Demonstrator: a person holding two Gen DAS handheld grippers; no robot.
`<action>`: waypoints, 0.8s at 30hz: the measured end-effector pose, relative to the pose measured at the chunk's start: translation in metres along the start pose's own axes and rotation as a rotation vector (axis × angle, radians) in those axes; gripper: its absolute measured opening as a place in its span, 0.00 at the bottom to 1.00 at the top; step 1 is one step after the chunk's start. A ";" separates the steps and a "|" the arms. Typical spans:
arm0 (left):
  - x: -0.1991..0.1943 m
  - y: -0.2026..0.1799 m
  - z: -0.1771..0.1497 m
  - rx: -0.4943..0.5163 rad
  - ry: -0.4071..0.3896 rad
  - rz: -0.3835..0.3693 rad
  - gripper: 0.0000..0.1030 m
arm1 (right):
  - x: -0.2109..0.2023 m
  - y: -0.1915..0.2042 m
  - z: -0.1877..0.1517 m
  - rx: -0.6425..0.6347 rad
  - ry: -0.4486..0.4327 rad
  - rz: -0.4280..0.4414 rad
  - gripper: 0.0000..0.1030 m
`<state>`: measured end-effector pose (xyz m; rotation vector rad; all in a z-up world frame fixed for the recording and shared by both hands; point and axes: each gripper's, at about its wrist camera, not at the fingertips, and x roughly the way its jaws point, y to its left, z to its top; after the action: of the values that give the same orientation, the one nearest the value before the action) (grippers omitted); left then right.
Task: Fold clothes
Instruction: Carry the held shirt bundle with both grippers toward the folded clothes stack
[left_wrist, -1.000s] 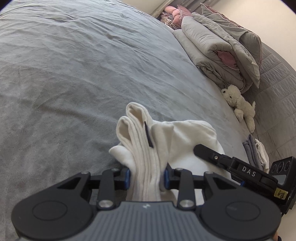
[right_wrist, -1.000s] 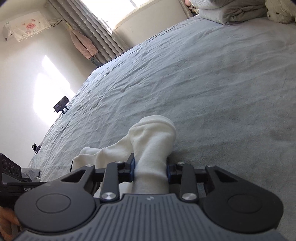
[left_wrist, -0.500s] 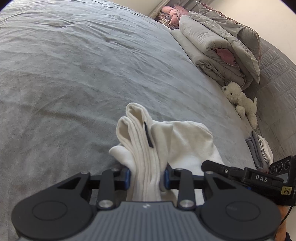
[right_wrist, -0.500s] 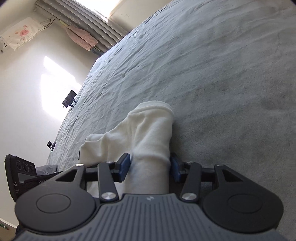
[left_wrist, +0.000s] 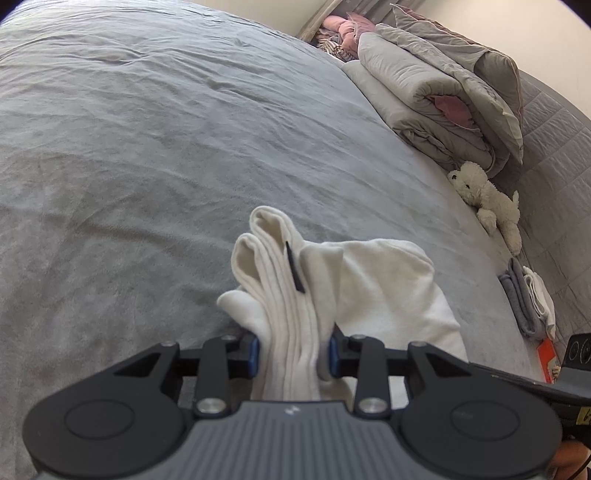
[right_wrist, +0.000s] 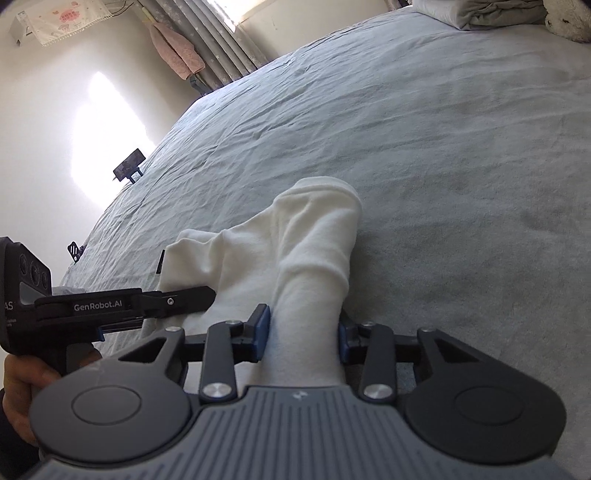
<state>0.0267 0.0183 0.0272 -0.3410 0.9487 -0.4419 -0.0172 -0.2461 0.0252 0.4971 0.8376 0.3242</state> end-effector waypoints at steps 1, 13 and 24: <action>0.000 0.000 0.000 -0.001 -0.002 0.001 0.33 | 0.000 -0.003 0.001 0.017 0.010 0.009 0.45; -0.001 -0.005 -0.003 0.015 -0.021 0.024 0.33 | -0.001 0.012 -0.007 -0.092 0.007 -0.039 0.42; -0.016 -0.028 -0.005 0.060 -0.116 0.011 0.31 | -0.011 0.028 -0.006 -0.220 -0.070 -0.107 0.33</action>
<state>0.0088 0.0018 0.0487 -0.3033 0.8219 -0.4350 -0.0305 -0.2263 0.0438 0.2559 0.7477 0.2949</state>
